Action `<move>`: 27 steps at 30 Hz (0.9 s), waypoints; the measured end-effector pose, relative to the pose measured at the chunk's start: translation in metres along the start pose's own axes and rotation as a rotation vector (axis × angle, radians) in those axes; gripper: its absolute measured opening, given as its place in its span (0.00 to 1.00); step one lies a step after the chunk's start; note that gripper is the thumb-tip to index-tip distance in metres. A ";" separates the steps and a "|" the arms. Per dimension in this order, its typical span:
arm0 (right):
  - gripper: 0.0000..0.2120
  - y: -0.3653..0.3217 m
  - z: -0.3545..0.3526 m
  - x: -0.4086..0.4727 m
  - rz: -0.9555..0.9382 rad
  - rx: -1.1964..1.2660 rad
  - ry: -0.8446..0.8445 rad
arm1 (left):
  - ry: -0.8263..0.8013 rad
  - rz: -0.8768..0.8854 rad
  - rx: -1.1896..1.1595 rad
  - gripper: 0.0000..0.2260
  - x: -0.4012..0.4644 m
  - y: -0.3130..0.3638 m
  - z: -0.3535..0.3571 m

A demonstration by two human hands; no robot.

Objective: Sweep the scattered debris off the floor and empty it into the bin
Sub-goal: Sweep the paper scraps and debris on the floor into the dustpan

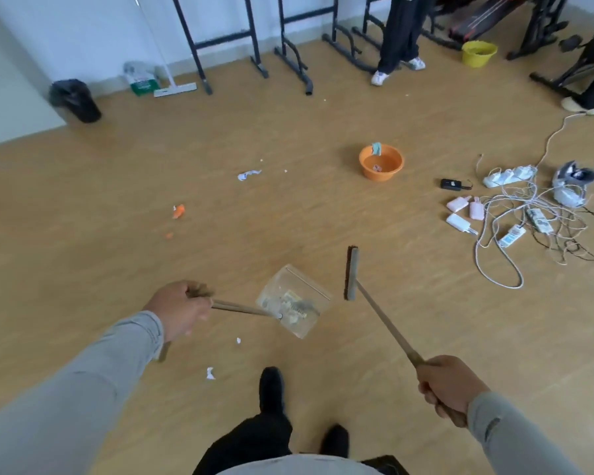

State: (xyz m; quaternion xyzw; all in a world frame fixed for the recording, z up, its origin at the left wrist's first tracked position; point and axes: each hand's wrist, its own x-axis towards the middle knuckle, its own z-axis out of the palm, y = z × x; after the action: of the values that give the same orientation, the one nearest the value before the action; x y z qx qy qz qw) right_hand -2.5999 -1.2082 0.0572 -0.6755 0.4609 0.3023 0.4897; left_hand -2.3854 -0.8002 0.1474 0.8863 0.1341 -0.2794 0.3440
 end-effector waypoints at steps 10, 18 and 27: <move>0.09 -0.003 0.103 -0.032 -0.072 -0.190 -0.106 | 0.046 -0.222 0.005 0.08 -0.056 -0.134 -0.069; 0.11 -0.021 0.205 -0.082 -0.124 -0.274 -0.179 | 0.051 -0.278 0.066 0.09 -0.065 -0.238 -0.130; 0.13 -0.022 0.363 -0.148 -0.078 -0.365 -0.180 | -0.056 -0.176 0.109 0.11 -0.033 -0.413 -0.216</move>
State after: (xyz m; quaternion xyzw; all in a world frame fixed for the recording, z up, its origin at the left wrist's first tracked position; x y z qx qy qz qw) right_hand -2.6222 -0.8162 0.0698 -0.7408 0.3262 0.4207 0.4097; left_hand -2.5022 -0.3537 0.0771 0.8804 0.1864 -0.3399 0.2732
